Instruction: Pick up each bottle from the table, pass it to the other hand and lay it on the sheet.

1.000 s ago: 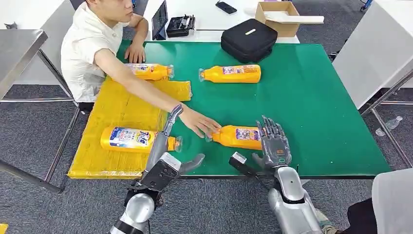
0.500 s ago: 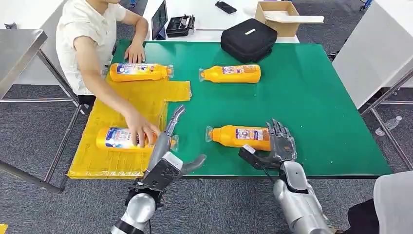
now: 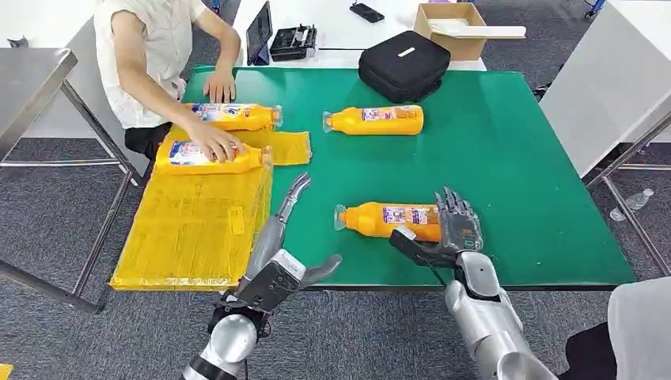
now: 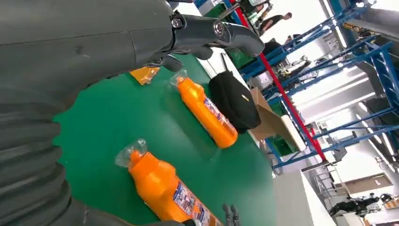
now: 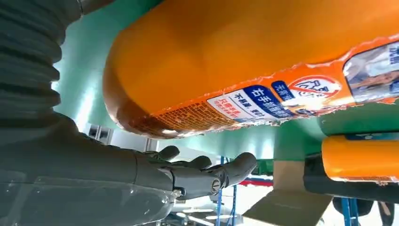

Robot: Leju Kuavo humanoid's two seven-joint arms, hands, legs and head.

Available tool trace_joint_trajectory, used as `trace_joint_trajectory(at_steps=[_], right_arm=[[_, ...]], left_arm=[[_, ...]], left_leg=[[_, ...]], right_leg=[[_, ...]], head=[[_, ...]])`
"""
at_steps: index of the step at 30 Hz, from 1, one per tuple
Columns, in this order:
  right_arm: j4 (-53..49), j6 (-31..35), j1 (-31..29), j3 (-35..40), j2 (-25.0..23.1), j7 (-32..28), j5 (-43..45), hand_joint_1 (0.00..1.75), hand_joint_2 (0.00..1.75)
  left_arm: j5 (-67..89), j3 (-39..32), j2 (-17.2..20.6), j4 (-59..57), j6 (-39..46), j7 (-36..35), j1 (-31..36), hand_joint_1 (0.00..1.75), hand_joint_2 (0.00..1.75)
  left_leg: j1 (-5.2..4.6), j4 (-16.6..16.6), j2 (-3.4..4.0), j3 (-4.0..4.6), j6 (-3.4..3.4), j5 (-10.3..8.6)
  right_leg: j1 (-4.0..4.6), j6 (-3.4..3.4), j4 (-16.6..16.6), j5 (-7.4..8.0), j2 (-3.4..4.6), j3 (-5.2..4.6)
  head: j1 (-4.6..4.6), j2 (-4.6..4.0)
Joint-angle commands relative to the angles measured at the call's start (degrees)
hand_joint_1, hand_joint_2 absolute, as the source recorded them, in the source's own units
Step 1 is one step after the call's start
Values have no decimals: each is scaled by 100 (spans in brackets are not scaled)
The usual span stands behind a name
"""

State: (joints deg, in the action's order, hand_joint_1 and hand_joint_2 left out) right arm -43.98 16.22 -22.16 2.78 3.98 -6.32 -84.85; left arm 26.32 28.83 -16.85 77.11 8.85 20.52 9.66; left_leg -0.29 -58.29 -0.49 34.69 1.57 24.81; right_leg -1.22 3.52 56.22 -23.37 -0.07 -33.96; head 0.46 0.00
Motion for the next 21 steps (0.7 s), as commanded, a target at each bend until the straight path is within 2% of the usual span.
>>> trace_joint_trajectory(at_steps=[1, 11, 21], right_arm=[[915, 91, -401, 15, -64, -143, 24, 0, 175], [761, -94, -384, 259, -145, -200, -18, 0, 175], [1199, -774, -639, 514, -80, -113, 52, 0, 175]], left_arm=[[-55, 92, -315, -417, -25, -63, 158, 0, 175], [-81, 136, -315, -397, -7, -89, 149, 0, 175], [-87, 98, -315, -384, -40, -87, 111, 0, 175]], left_leg=[[7, -2, 0, -12, -7, 6], [8, -1, 6, -23, -11, 10], [12, -3, 10, -30, -14, 13]], right_leg=[[8, -11, -3, -4, -3, 16], [9, -17, -4, -8, 0, 25], [13, -23, -4, -8, 2, 33]], head=[[0, 0], [0, 0], [0, 0]])
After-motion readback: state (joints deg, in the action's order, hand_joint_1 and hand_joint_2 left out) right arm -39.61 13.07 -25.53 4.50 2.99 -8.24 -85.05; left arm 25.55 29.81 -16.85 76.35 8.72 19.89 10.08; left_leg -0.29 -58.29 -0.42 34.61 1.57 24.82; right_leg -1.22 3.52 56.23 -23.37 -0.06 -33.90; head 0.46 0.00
